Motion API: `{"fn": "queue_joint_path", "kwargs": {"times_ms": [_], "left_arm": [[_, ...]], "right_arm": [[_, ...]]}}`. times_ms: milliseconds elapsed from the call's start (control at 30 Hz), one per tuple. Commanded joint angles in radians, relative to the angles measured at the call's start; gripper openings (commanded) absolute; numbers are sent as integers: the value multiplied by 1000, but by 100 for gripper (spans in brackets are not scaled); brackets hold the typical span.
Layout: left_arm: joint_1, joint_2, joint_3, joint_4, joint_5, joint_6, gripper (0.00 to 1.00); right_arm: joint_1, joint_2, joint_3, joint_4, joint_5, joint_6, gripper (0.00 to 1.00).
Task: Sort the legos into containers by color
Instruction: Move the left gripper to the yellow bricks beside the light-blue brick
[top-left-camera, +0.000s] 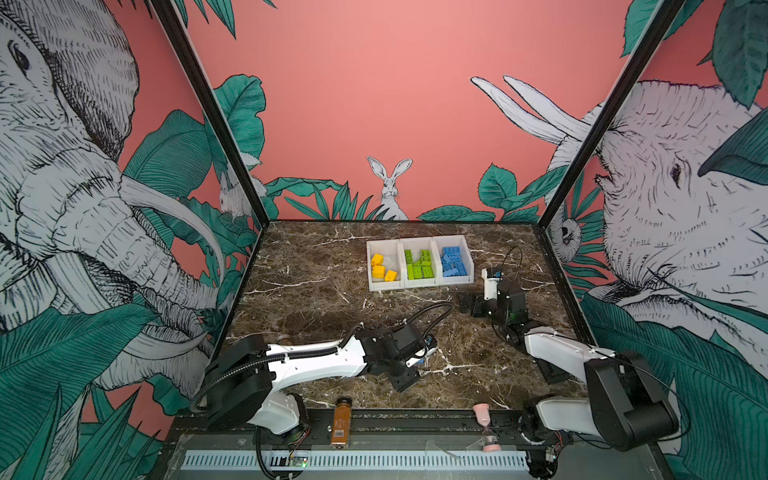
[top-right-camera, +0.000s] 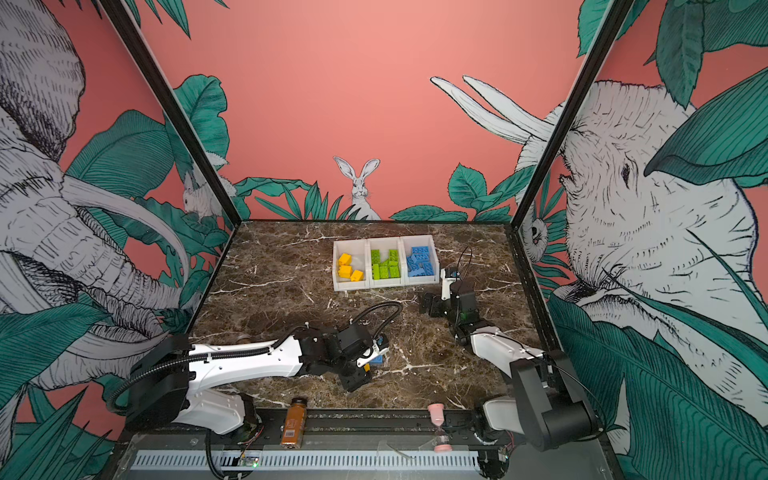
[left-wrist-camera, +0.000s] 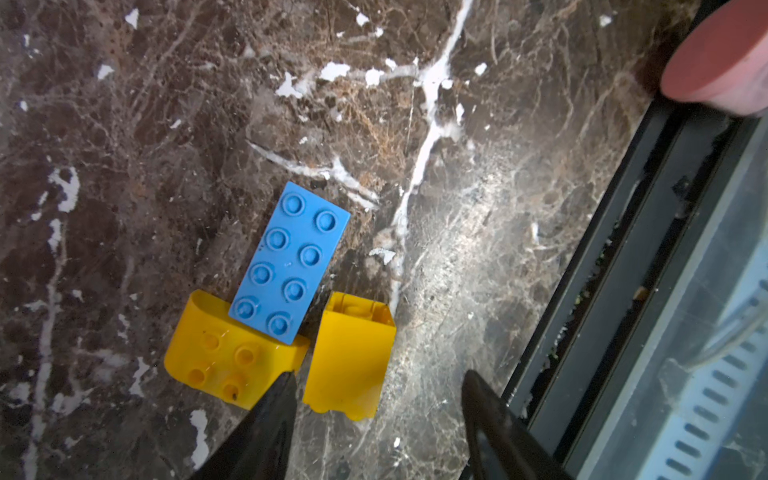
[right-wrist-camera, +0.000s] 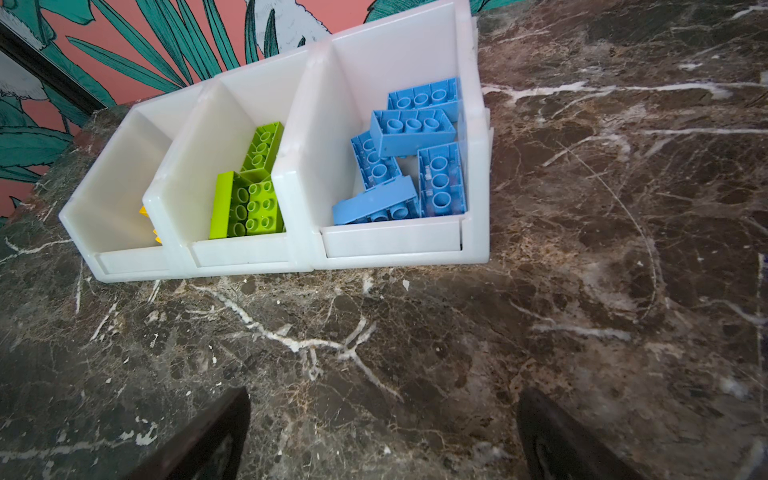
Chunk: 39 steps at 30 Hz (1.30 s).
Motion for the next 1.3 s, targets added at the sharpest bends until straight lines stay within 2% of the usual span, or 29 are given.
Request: {"fn": "queue_joint_path", "kwargs": {"times_ms": [0,267,633,1000,1267], "left_arm": [[-6,11,7,6,27,-18,63],[-16,20,-16,21,14,-38,61],[-19,58,-38,23,-71,-37,64],[-19,60,-30,33,-90,-23,64],[-25,111,-6,77,-24,-34,58]], "right_arm": [[3,-5,25,10,4,-11,98],[2,2,28,9,1,-9,98],[2,6,30,8,-6,-9,98],[2,16,36,8,-18,-4,98],[2,21,39,7,-23,-5,98]]}}
